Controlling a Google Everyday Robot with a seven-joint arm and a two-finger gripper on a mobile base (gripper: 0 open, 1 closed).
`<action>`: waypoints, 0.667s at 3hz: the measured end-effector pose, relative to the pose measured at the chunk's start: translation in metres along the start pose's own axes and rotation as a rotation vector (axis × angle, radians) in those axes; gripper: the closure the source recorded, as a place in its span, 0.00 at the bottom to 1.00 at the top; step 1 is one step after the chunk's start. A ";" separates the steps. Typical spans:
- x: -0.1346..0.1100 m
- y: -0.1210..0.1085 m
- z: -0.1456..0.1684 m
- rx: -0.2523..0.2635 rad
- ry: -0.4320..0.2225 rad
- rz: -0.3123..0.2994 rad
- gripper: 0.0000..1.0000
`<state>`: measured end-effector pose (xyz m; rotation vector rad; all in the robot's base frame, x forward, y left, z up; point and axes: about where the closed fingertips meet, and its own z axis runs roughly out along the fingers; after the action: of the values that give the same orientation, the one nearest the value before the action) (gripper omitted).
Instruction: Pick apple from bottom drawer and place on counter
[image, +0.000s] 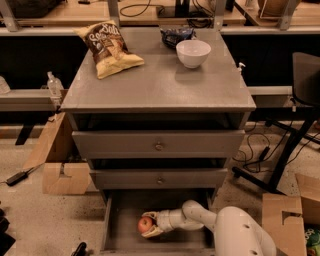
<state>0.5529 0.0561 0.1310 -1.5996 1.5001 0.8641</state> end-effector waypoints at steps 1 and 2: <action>0.000 0.001 0.001 -0.002 -0.001 0.001 1.00; -0.017 0.002 -0.020 -0.017 -0.006 -0.004 1.00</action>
Offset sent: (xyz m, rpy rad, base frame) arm -0.0116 -0.0621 0.1319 0.0178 0.0115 0.0786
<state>0.5491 0.0466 0.1551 -1.6103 1.4880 0.8811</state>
